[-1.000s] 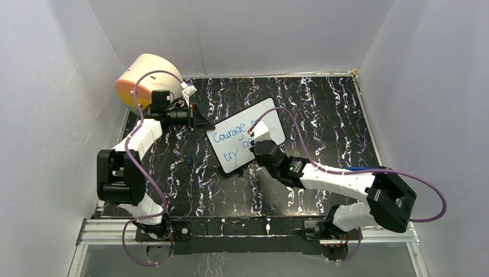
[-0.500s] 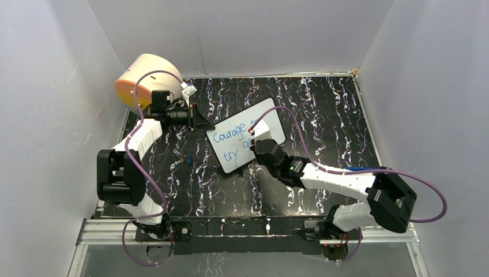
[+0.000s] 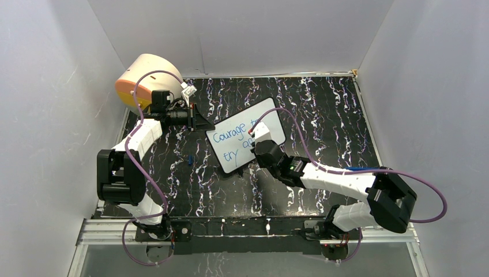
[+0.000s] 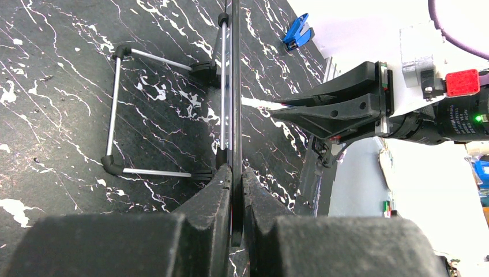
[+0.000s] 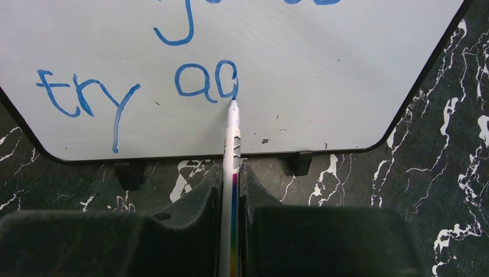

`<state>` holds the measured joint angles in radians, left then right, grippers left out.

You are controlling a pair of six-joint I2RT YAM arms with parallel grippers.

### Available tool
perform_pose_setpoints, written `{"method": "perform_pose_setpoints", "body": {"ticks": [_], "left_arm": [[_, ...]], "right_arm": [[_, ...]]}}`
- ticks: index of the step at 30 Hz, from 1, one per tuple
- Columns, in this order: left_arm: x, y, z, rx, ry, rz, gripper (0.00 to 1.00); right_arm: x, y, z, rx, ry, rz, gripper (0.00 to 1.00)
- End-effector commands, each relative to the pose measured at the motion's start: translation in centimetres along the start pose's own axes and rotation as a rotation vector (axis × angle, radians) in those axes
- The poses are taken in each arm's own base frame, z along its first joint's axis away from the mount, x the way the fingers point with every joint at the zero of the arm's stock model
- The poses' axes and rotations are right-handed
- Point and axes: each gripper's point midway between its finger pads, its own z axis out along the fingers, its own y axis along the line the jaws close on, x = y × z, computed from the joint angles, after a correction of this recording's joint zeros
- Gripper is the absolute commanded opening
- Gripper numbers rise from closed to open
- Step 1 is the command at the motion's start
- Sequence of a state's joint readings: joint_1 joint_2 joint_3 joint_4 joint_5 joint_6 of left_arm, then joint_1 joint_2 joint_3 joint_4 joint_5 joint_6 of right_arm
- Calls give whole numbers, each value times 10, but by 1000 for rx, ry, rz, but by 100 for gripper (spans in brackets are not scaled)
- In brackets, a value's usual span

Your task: Write a sentence on the whiteboard

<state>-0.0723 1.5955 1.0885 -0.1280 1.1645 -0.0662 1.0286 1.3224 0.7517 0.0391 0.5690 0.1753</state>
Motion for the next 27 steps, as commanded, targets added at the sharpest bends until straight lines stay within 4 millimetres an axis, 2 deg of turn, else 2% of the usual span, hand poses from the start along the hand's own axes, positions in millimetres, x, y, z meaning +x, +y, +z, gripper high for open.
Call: {"method": "perform_pose_setpoints", "body": {"ticks": [1,11,16,19,24,27], "left_arm": [[22,29,5,-106,53,-53,0],[22,30,5,-107,53,-54,0],[22,30,5,-105,53,-56,0],[22,29,5,-105,54,-56,0],[23,30,5,-108,55,-58,0],[23,30,5,-111,55,-56,0]], "right_arm": [[-6,4,-2,-20,6,32,0],[10,13,-1,-60,73,12,0],[0,26,-1,-124,49,32,0],[-13,30,-1,-146,-1,55,0],[-35,27,-4,-134,-78,75,0],[-40,19,-8,-104,-101,82,0]]}}
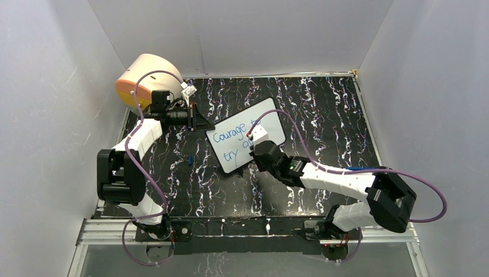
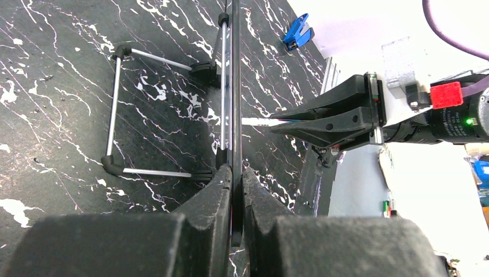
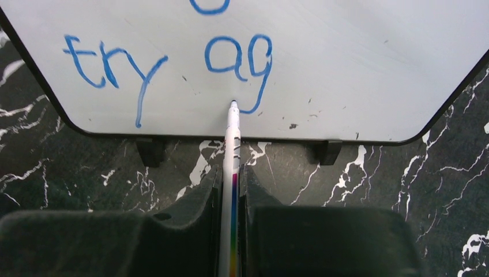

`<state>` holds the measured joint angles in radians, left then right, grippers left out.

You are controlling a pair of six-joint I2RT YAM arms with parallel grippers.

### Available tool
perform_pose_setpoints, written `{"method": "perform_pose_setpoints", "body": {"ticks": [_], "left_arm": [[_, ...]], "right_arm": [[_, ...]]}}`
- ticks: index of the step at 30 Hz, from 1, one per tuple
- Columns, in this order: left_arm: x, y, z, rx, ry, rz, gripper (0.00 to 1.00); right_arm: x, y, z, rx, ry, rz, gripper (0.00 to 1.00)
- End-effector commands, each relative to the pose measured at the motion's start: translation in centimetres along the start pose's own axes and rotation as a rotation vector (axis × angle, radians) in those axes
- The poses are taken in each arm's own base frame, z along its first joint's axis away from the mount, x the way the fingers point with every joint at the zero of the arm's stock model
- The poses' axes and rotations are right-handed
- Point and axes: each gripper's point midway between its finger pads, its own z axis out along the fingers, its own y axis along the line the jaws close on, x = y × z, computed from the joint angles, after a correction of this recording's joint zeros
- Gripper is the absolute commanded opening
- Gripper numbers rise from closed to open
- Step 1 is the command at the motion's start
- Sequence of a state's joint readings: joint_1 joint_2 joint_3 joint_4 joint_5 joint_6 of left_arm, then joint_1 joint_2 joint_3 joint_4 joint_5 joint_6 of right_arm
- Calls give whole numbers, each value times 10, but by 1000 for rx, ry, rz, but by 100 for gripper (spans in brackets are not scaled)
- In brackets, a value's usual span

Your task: Write a sentence on the whiteboard

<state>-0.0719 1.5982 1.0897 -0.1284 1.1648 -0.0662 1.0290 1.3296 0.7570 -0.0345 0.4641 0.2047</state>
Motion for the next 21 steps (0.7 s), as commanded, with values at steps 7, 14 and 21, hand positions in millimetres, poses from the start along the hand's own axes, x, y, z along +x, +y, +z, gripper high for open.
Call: {"method": "perform_pose_setpoints", "body": {"ticks": [7,14,21], "left_arm": [[23,30,5,-112,55,-56,0],[23,30,5,-113,57,-55,0],[22,30,5,-113,56,-51,0]], "right_arm": [[-62,-16,-24,43,-247,96,0],[-58,-35,-19,108,-226,104,0],[-60,-33,-12,100,-224,99,0]]}}
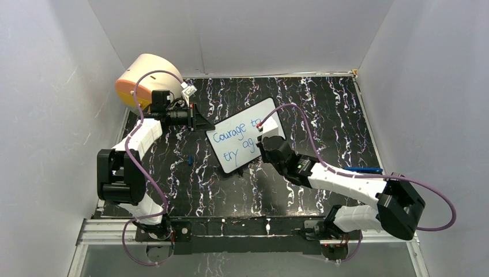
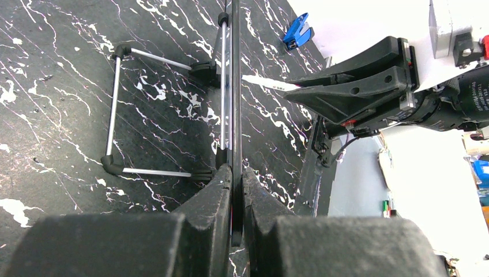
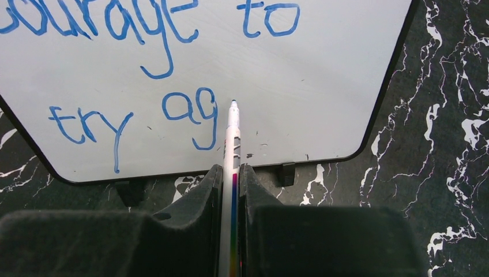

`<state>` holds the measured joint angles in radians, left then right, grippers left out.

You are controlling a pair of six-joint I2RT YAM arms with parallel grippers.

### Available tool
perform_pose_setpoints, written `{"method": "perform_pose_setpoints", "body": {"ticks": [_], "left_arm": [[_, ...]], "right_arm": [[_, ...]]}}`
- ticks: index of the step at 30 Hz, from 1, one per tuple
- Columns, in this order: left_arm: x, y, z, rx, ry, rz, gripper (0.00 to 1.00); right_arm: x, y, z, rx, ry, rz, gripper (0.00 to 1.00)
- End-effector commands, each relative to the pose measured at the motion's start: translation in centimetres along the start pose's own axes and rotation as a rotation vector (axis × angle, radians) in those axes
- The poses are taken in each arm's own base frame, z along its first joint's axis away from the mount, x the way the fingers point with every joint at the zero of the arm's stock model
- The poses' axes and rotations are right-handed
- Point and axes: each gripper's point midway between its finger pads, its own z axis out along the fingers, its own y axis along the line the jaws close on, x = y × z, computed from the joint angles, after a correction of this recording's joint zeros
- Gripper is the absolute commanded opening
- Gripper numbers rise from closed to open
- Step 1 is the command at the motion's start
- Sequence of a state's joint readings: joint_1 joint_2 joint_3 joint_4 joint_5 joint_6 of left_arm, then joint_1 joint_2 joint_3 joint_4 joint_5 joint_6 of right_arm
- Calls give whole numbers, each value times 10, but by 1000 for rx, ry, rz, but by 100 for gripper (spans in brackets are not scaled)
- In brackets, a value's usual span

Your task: Write a sentence on the whiteboard

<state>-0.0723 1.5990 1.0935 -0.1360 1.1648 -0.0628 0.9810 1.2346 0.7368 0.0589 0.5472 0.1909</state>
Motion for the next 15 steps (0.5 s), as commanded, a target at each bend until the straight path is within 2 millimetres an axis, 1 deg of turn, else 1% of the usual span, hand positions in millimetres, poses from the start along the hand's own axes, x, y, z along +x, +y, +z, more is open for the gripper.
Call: {"method": "perform_pose_setpoints", "body": {"ticks": [1,9,15], "left_arm": [[23,30,5,-113,54,-53,0],[22,30,5,-111,54,-52,0],[22,30,5,-112,55,-53,0]], "right_arm": [[-18,1,5,5,-59,16,0],[-21,2,10,12,-65,13,0],[-19,0,13,22,-61,11,0]]}}
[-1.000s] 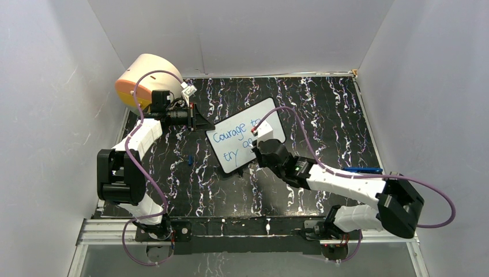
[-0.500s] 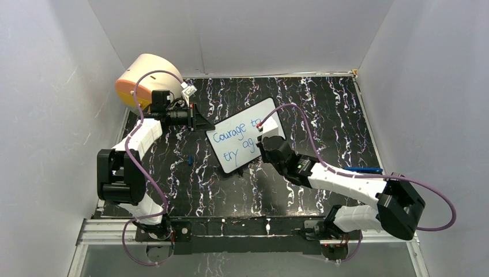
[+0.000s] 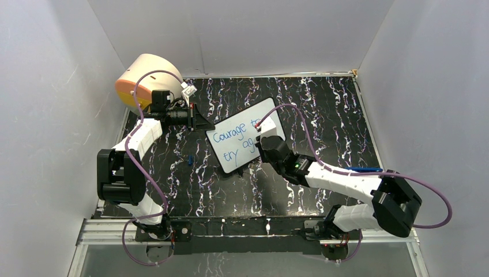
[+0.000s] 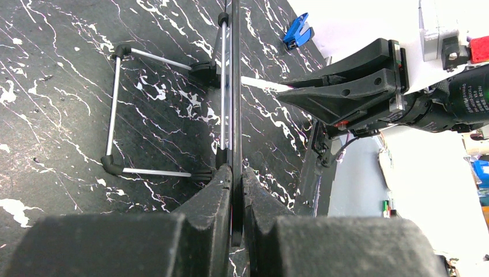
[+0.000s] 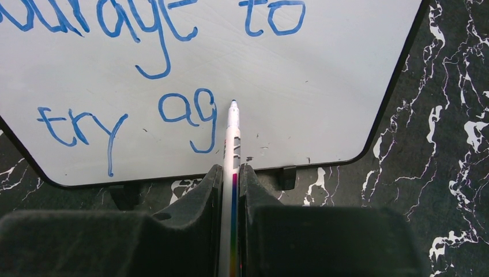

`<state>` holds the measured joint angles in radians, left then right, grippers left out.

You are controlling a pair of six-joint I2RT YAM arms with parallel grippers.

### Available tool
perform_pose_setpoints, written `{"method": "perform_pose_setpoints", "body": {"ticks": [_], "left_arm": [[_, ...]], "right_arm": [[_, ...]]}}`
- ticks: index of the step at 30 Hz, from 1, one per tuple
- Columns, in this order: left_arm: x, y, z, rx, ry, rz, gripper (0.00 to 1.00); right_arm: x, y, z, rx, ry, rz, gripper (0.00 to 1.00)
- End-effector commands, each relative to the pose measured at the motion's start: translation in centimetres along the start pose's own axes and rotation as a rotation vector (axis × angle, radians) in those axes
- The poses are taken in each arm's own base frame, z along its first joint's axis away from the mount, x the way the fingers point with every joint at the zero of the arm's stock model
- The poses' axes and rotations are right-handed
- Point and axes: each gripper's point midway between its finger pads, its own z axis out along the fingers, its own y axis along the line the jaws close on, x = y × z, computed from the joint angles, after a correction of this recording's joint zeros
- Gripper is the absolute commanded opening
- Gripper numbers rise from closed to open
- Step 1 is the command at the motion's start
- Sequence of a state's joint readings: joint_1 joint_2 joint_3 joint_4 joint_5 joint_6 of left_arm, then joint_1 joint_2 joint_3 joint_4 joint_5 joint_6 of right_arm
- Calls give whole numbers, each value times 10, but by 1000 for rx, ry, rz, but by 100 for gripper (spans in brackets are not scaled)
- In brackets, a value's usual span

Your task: Write a sentence on the whiteboard

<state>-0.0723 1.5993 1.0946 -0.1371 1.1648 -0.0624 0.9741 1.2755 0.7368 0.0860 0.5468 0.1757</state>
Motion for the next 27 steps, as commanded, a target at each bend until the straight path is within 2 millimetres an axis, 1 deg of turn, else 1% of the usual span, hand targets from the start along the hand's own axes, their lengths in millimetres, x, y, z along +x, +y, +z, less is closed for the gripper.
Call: {"method": "perform_pose_setpoints", "body": {"ticks": [1,8,18,24,27], "left_arm": [[23,31,5,-112,55,-53,0],[23,30,5,-109,55,-51,0],[23,30,5,-105,57,-53,0],[23,30,5,-107,56,-51,0],[23,30,5,-107,56,-50,0]], "right_arm": [[-25,-1,5,16,-71,30,0],[-26,-2,8,25,-77,31,0],[-36,1,8,5,-106,25,0],[-35,6,8,-24,-101,17,0],[-32,8,9,-35,-86,9,0]]}}
